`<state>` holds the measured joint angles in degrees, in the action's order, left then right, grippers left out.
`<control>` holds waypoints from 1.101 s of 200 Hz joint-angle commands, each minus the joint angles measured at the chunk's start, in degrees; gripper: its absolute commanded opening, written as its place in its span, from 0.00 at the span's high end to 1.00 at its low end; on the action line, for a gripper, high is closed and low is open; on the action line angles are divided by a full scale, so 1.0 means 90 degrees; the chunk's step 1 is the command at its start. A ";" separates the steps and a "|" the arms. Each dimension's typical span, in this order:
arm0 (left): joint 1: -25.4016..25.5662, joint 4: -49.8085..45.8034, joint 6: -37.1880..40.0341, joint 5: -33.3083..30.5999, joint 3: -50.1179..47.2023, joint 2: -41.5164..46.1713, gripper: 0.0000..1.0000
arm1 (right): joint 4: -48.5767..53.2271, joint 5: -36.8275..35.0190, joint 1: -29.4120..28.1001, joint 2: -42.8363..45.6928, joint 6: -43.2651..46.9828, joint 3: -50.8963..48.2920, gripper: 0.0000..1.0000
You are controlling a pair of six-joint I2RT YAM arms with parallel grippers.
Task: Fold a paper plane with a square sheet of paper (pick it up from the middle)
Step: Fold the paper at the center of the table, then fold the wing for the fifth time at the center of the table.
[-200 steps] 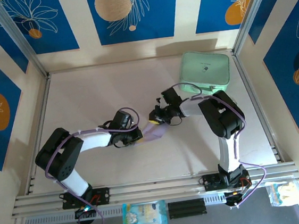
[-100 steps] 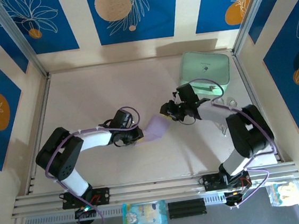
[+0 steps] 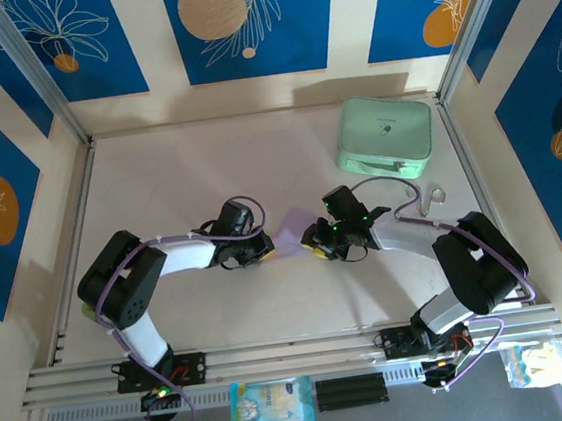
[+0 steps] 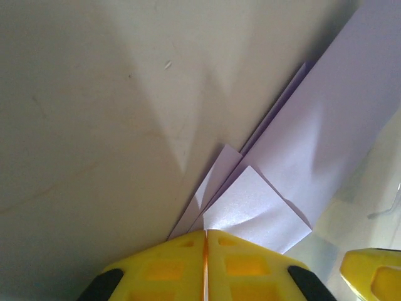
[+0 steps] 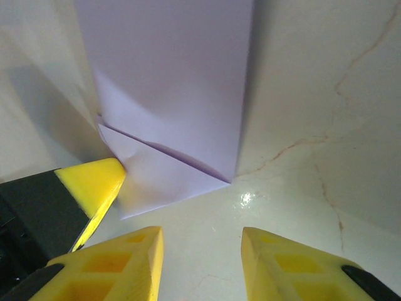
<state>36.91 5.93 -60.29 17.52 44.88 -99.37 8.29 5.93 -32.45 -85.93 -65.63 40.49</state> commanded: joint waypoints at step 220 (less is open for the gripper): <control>0.0073 0.0138 -0.0318 -0.0079 0.0547 0.0227 0.84 | 0.0085 0.0064 -0.0225 -0.1840 -0.0119 0.1323 0.77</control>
<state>37.17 8.12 -66.67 17.08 46.81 -99.22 5.21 5.96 -34.37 -101.51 -68.03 51.66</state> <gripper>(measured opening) 0.151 0.235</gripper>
